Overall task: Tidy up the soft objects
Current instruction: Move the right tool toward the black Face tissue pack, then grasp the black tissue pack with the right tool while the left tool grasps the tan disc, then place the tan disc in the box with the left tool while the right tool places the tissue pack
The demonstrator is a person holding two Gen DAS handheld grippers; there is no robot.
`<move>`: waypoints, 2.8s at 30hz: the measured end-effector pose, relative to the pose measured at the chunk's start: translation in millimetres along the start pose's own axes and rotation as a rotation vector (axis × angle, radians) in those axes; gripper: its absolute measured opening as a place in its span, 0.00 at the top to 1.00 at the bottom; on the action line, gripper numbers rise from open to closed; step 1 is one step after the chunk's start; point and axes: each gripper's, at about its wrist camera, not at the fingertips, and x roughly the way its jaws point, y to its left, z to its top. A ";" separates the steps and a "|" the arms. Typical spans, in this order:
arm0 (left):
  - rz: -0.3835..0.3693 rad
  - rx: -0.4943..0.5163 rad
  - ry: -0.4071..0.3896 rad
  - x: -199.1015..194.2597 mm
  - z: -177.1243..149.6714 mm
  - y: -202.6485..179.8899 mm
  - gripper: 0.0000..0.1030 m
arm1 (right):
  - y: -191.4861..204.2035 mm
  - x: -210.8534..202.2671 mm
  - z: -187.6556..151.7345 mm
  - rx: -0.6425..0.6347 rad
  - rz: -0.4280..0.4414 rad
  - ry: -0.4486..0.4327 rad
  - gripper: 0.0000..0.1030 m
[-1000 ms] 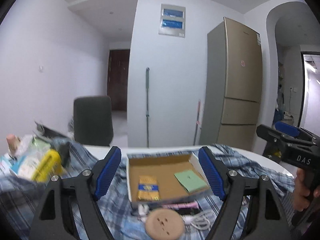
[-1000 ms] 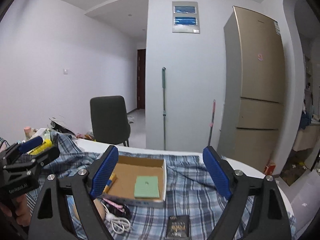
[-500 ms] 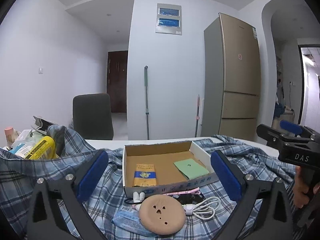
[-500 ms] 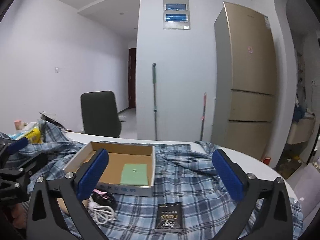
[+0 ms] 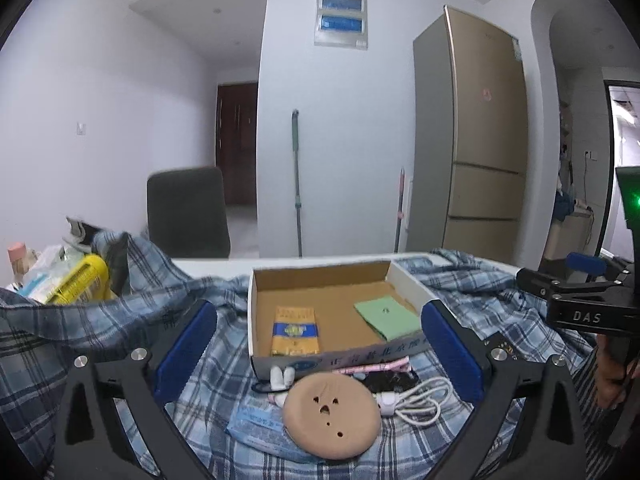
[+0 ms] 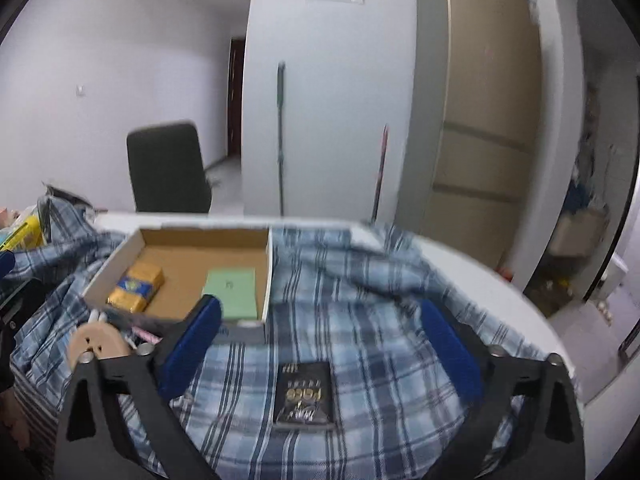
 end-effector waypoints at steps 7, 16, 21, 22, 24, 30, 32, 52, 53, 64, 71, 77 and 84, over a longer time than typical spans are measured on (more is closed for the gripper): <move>-0.006 -0.007 0.102 10.8 -2.7 1.2 0.00 | -4.6 43.4 -13.3 -0.005 0.032 0.231 0.20; -0.011 0.008 0.144 16.5 -6.9 -1.5 0.00 | 6.6 78.1 -37.4 -0.051 0.084 0.416 0.27; -0.010 0.005 0.151 17.6 -7.8 -0.1 0.00 | 4.7 93.1 -46.0 -0.046 0.089 0.498 0.39; -0.013 0.006 0.153 18.2 -7.9 -0.3 0.00 | 5.8 96.8 -48.1 -0.052 0.091 0.517 0.42; -0.015 0.009 0.158 19.3 -8.5 -0.7 0.00 | 8.5 101.1 -50.7 -0.064 0.088 0.535 0.48; -0.025 0.010 0.182 23.0 -10.2 -1.4 0.00 | 7.3 102.2 -53.5 -0.056 0.085 0.553 0.57; -0.055 0.002 0.205 25.7 -9.9 -0.5 0.00 | 7.1 96.5 -50.1 -0.053 0.081 0.516 0.57; -0.037 0.154 0.504 69.4 -40.8 -18.9 0.00 | 21.6 30.8 -27.9 -0.053 0.260 0.219 0.56; -0.039 0.161 0.519 71.6 -43.0 -19.3 0.00 | 21.6 30.2 -27.2 -0.053 0.263 0.220 0.56; -0.013 0.184 0.584 86.0 -53.4 -21.4 0.10 | 31.2 35.4 -30.5 -0.089 0.266 0.238 0.56; -0.016 0.185 0.569 83.3 -52.5 -22.8 0.21 | 32.5 37.2 -32.5 -0.101 0.270 0.244 0.56; -0.055 0.161 0.476 67.9 -43.3 -20.0 0.22 | 33.4 34.6 -32.4 -0.108 0.272 0.230 0.56; -0.079 0.147 0.291 34.9 -31.9 -19.5 0.23 | 33.0 22.2 -29.4 -0.097 0.302 0.144 0.56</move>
